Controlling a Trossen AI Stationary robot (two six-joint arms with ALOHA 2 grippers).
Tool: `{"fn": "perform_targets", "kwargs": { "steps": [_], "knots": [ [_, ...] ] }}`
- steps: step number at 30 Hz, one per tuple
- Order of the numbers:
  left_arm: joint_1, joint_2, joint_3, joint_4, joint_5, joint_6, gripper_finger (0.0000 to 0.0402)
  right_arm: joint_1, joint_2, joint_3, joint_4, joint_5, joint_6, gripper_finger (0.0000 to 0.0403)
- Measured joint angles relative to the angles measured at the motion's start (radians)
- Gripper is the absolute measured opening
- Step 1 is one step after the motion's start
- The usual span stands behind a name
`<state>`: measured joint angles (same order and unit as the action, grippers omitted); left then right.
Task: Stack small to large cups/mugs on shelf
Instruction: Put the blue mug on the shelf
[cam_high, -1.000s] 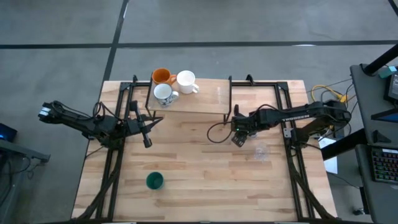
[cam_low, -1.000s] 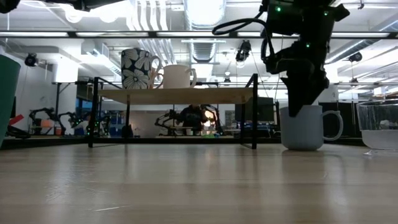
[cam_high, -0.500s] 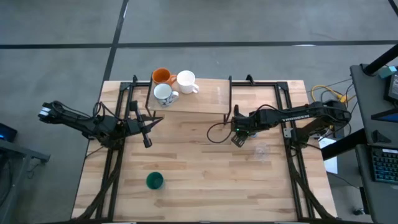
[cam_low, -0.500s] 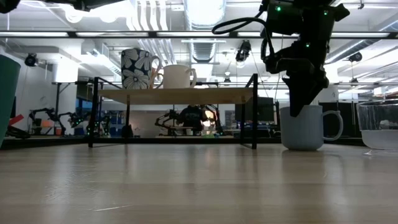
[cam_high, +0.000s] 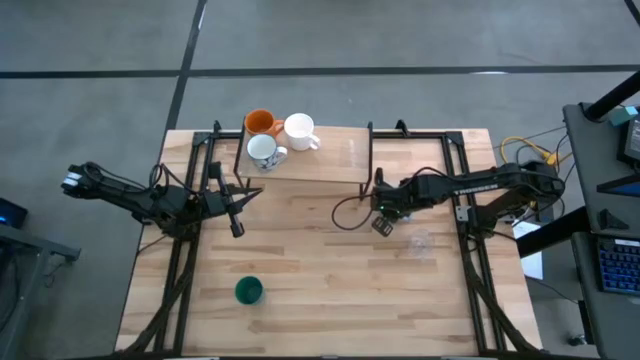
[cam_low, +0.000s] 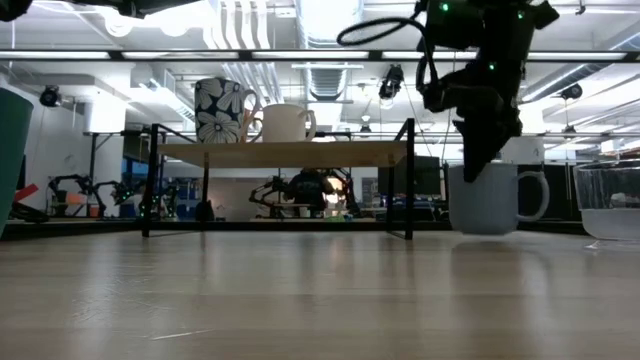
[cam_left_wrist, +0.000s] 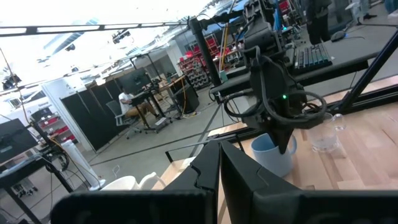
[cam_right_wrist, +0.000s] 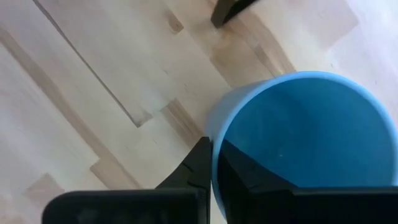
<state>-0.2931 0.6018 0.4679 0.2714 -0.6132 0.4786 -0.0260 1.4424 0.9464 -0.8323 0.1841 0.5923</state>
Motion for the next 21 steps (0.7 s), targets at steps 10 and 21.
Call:
{"fn": "perform_targets", "kwargs": {
  "steps": [10,21],
  "knots": [
    [0.000,0.000,0.000,0.000,0.000,0.000,0.0000,0.008,-0.002,0.249,-0.343,0.000,0.005,0.0010],
    [0.000,0.000,0.000,0.000,0.000,0.000,0.0000,0.006,-0.002,0.592,-0.594,0.040,0.000,0.0009]
  ]
}}
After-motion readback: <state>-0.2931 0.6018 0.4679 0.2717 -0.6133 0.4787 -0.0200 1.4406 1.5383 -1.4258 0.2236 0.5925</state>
